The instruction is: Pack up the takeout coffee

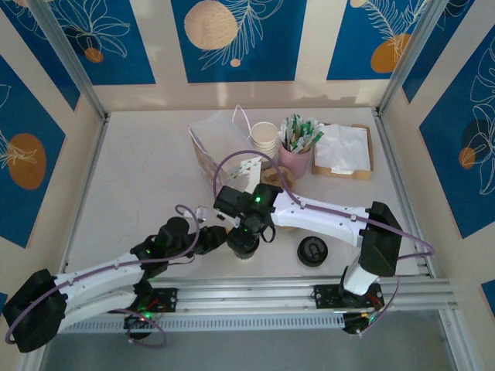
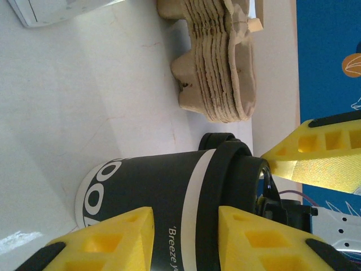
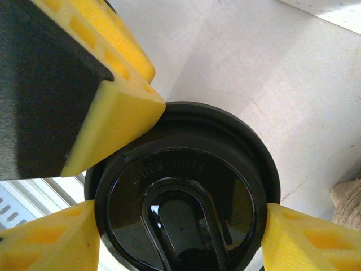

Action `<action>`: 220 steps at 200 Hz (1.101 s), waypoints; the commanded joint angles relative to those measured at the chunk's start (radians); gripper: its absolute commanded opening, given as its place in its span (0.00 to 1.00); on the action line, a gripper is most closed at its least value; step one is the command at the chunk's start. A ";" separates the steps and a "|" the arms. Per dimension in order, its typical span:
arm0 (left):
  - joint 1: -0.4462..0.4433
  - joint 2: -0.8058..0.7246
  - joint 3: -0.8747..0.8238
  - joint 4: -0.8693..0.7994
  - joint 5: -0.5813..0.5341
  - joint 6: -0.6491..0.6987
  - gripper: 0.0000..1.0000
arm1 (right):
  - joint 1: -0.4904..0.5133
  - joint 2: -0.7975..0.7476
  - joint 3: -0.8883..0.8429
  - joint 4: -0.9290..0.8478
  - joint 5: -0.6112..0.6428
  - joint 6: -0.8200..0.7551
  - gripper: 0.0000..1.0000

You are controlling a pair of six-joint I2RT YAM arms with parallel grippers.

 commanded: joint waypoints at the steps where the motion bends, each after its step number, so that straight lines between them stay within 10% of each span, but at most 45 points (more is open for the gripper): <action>1: -0.010 0.013 -0.025 -0.141 -0.027 0.045 0.32 | 0.015 0.048 -0.043 -0.053 -0.049 0.017 0.66; 220: -0.016 -0.220 0.159 -0.539 -0.096 0.104 0.43 | -0.020 -0.065 -0.041 -0.192 0.094 0.413 0.65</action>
